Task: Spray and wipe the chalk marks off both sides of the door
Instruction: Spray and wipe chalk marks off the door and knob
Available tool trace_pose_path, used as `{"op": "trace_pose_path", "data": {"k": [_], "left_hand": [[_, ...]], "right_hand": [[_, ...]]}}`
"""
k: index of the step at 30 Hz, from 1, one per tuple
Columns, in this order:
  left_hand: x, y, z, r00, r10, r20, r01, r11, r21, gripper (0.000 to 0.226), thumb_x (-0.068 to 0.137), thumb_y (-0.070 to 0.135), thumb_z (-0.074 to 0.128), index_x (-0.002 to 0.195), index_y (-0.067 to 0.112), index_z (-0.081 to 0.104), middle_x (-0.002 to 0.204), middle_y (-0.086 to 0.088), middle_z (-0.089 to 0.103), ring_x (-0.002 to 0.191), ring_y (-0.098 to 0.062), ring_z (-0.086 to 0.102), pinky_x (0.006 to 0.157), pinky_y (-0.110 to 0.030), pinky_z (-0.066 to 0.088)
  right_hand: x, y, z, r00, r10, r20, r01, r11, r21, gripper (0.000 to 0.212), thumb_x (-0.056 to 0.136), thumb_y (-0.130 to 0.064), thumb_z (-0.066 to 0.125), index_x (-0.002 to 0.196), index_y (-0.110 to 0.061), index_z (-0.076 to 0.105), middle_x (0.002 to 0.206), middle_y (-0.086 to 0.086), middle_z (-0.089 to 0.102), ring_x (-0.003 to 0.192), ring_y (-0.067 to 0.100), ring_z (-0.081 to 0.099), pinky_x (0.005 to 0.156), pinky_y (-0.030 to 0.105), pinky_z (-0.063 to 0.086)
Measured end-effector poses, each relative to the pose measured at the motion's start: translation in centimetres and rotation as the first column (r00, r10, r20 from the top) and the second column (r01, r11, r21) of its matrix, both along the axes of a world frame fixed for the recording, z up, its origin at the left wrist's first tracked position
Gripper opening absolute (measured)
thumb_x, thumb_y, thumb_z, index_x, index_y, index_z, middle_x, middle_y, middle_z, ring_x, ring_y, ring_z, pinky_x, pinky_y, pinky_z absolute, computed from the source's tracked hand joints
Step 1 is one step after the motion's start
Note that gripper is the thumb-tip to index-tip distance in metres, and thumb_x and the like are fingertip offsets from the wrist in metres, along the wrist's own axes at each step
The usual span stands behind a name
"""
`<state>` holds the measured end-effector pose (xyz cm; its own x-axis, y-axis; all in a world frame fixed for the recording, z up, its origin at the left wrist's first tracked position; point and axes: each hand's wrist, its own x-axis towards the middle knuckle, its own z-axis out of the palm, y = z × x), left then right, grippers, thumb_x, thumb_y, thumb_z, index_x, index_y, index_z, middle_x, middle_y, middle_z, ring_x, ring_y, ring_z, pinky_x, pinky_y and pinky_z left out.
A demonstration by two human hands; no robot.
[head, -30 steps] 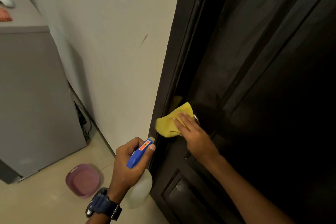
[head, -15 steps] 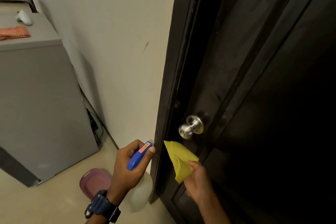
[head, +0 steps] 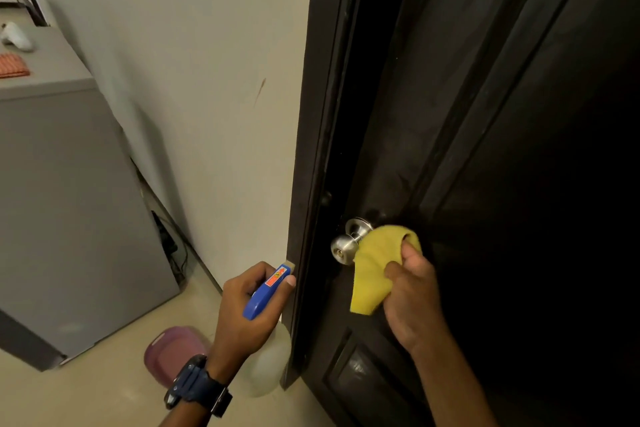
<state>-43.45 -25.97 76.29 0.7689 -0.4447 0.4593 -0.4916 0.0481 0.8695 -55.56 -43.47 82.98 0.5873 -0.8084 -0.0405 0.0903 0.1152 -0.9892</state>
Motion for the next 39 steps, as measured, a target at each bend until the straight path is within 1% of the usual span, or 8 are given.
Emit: {"op": "trace_pose_path", "data": {"k": [4,10,19,22,25,28,34,39], "left_hand": [[0.1,-1.2,0.0,1.000,-0.004,-0.002,0.004,1.000,0.023,0.021,0.088,0.035,0.064,0.077,0.018,0.061,0.061,0.020,0.057,0.053,-0.010,0.055,0.055,-0.010,0.042],[0.3,-1.9,0.9,0.999,-0.019,0.029,0.019,1.000,-0.011,0.034,0.085,0.045,0.059,0.079,0.012,0.064,0.064,0.019,0.059,0.057,-0.011,0.058,0.054,-0.009,0.041],[0.9,-1.6,1.7,1.000,-0.014,0.023,0.015,0.998,-0.063,0.028,0.086,0.046,0.060,0.079,0.020,0.063,0.064,0.018,0.059,0.057,-0.011,0.057,0.056,-0.009,0.042],[1.0,-1.4,1.6,0.999,-0.020,0.029,0.022,0.997,-0.068,0.030,0.086,0.047,0.061,0.078,0.018,0.063,0.062,0.015,0.058,0.055,-0.011,0.055,0.055,-0.011,0.041],[1.0,-1.2,1.4,1.000,-0.019,0.018,0.020,0.998,-0.064,0.027,0.086,0.042,0.061,0.076,0.017,0.062,0.061,0.015,0.057,0.053,-0.011,0.054,0.054,-0.010,0.040],[1.0,-1.1,1.2,0.999,-0.031,0.023,0.032,0.998,-0.055,0.025,0.087,0.041,0.061,0.077,0.017,0.062,0.061,0.017,0.057,0.053,-0.010,0.054,0.054,-0.011,0.040],[1.3,-1.0,1.2,0.999,-0.026,0.020,0.027,0.999,-0.039,0.030,0.085,0.044,0.059,0.077,0.016,0.063,0.062,0.020,0.058,0.055,-0.009,0.056,0.054,-0.007,0.040],[1.2,-0.9,1.2,0.999,-0.027,0.025,0.028,0.998,-0.052,0.047,0.087,0.056,0.055,0.074,0.011,0.063,0.061,0.010,0.058,0.055,-0.012,0.054,0.054,-0.008,0.039]], "right_hand": [[1.9,-1.6,2.7,0.970,-0.096,-0.225,-0.174,0.377,-0.910,0.057,0.080,-0.003,0.032,0.129,0.006,0.061,0.136,0.018,0.058,0.131,0.030,0.052,0.114,0.028,0.036],[4.5,-4.8,-3.9,0.776,-0.451,-0.442,-0.600,-0.309,-0.738,0.054,0.087,-0.012,0.042,0.137,-0.001,0.058,0.147,0.020,0.052,0.141,0.033,0.045,0.120,0.053,0.027],[-2.8,-3.8,-9.2,0.702,-0.462,-0.542,-0.635,-0.061,-0.770,0.064,0.079,-0.013,0.064,0.140,-0.001,0.051,0.137,0.015,0.061,0.131,0.030,0.056,0.124,0.041,0.017],[-5.5,-2.3,-9.7,0.680,-0.267,-0.682,-0.538,0.450,-0.713,0.093,0.075,0.014,0.063,0.157,-0.013,0.029,0.140,-0.007,0.054,0.129,0.010,0.053,0.112,0.011,0.026],[-8.1,-0.5,-11.3,0.724,0.108,-0.681,-0.199,0.978,-0.057,0.074,0.088,0.029,0.035,0.153,-0.006,0.033,0.130,0.017,0.063,0.110,0.025,0.067,0.082,0.018,0.053],[-8.6,0.6,-11.4,0.834,0.275,-0.478,0.007,0.861,0.509,0.048,0.092,0.020,0.041,0.139,0.027,0.030,0.105,-0.011,0.075,0.114,0.006,0.065,0.101,0.031,0.044],[-7.5,1.8,-12.0,0.843,-0.226,-0.487,0.485,0.711,0.510,0.034,0.090,0.014,0.050,0.123,0.009,0.059,0.113,0.017,0.056,0.115,0.036,0.051,0.110,0.051,0.035],[-1.4,4.5,-5.2,0.953,-0.245,-0.179,0.301,0.837,0.457,0.038,0.090,0.017,0.039,0.088,-0.010,0.066,0.084,0.016,0.063,0.076,0.032,0.062,0.065,0.040,0.057]]}}
